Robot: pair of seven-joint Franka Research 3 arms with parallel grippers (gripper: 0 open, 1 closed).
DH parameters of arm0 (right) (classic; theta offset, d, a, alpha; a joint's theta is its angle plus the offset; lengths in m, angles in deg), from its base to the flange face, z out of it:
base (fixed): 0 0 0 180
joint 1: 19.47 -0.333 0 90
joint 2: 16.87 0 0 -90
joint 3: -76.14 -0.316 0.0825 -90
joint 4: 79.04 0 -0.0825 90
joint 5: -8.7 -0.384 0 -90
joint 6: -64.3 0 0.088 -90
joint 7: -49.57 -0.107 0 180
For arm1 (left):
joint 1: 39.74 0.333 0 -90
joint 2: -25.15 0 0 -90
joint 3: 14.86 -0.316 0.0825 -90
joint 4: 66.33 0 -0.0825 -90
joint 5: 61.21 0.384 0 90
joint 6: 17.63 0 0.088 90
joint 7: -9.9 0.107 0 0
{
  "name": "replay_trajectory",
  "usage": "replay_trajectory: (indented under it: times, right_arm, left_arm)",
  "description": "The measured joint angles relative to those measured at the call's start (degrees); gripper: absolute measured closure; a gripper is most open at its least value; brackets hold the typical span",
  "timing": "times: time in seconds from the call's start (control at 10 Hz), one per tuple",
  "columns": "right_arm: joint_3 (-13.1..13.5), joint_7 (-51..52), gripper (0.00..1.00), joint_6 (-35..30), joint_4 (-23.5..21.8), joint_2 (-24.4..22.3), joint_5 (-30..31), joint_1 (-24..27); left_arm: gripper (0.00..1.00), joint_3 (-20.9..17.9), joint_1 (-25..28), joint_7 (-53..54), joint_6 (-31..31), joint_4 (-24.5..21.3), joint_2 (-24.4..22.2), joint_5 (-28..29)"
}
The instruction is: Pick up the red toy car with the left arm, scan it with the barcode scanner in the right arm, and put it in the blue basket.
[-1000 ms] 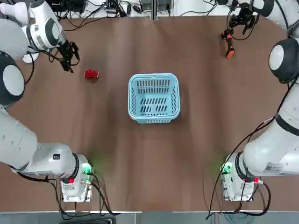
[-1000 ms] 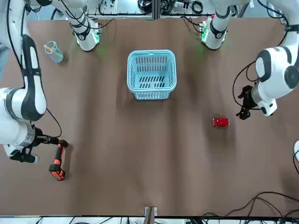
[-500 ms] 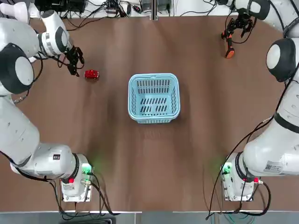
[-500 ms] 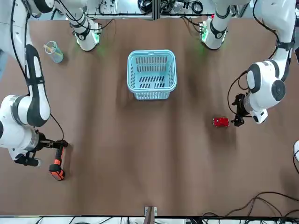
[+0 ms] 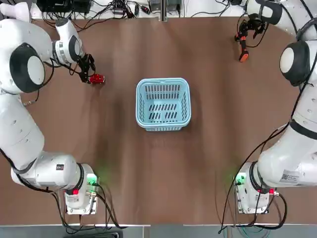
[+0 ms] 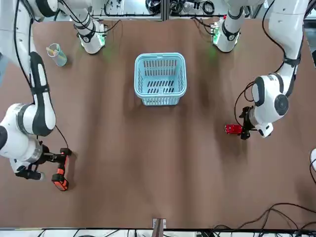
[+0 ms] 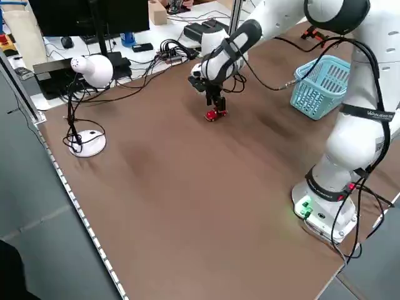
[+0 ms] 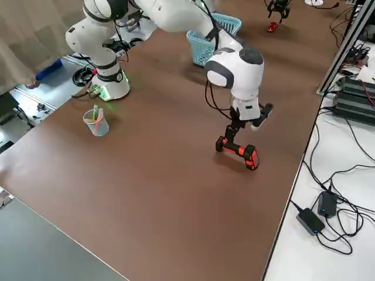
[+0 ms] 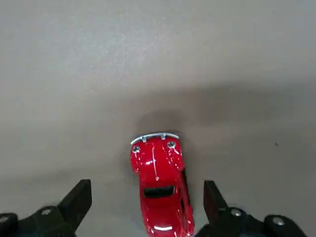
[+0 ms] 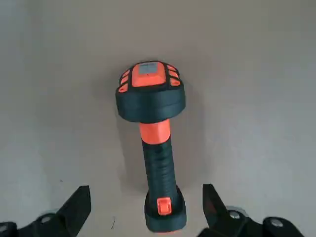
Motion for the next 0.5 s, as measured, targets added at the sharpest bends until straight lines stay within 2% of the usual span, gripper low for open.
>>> replay_trajectory:
  times: [0.5]
  right_arm:
    - [0.0,0.0,0.00,7.3,0.0,4.6,0.0,0.0]
  left_arm:
    - [0.00,0.3,0.0,-2.9,3.0,-0.1,1.7,0.0]
